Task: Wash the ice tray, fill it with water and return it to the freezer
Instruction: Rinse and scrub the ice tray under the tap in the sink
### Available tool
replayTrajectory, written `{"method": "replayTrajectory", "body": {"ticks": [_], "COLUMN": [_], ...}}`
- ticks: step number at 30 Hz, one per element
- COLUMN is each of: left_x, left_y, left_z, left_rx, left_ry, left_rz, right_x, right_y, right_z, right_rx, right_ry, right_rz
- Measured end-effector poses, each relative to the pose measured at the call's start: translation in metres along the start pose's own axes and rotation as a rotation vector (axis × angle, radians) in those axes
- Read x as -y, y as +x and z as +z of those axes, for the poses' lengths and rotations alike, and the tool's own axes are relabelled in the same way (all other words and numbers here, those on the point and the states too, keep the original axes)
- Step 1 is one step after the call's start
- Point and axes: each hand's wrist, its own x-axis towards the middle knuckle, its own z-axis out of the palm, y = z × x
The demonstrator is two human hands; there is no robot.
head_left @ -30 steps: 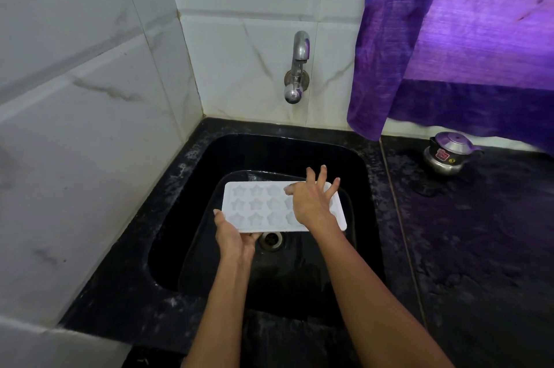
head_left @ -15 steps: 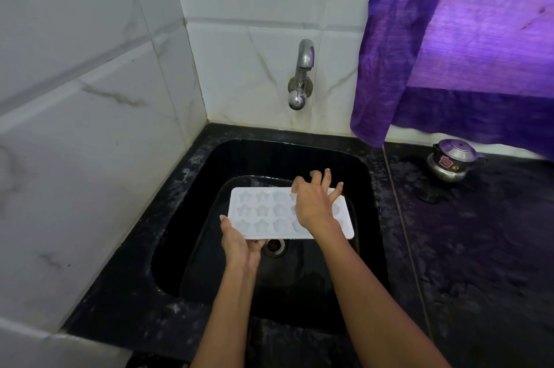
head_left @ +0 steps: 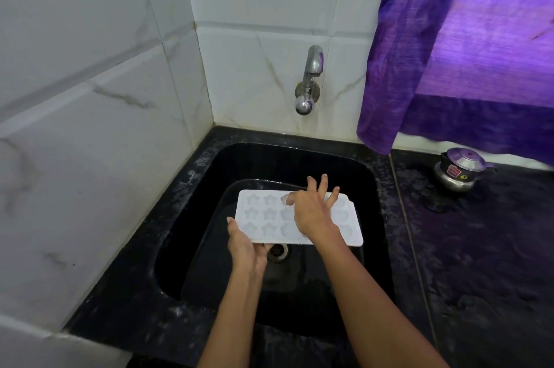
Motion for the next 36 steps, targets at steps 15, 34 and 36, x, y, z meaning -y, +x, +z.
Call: {"method": "replayTrajectory", "body": {"ticks": [15,34,36], "left_x": [-0.004,-0.001,-0.001], "left_y": [-0.002,-0.003,-0.005], "left_z": [-0.001,0.002,0.002], "left_rx": [-0.002,0.036,0.037], "left_ry": [-0.010,-0.031,-0.027], "left_rz": [0.008,-0.013,-0.012], "right_x": [0.005,0.018,0.019], "right_y": [-0.002,0.001,0.001], "right_z": [0.005,0.005,0.005], "right_rx": [-0.009,-0.057,-0.042], "right_ry": [-0.014,0.018,-0.014], "right_rz": [-0.019,-0.098,-0.095]}}
